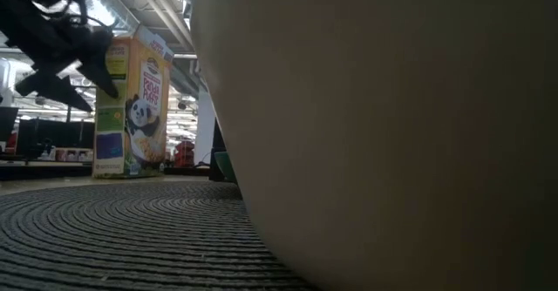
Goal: Arrange a breakfast setting
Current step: Pour the cereal into the white bowl
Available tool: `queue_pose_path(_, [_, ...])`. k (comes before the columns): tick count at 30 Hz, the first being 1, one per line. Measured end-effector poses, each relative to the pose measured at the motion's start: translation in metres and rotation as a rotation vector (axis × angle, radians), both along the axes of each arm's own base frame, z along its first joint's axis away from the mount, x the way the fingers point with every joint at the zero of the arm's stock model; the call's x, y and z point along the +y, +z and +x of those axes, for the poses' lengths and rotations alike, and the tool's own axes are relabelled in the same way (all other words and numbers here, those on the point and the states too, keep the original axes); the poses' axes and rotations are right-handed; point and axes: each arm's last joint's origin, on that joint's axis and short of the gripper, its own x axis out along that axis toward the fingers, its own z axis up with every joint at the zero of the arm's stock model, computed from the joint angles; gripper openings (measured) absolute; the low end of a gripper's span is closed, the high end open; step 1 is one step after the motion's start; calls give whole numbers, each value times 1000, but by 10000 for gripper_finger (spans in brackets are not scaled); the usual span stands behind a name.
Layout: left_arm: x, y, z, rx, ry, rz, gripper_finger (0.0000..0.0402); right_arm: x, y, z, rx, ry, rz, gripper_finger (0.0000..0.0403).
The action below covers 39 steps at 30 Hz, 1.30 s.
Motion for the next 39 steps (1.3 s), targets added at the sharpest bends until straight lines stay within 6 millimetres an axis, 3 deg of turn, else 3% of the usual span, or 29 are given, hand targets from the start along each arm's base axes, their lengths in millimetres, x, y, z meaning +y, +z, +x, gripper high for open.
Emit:
queue_pose_path(5, [7, -5, 9, 75, 23, -36, 318, 0, 0, 0, 2, 0, 0, 0])
queue_pose_path(10, [9, -2, 18, 43, -3, -9, 318, 0, -1, 0, 10, -3, -7, 0])
queue_pose_path(39, [1, -12, 50, 149, 67, 101, 318, 0, 4, -1, -39, -23, 0, 0])
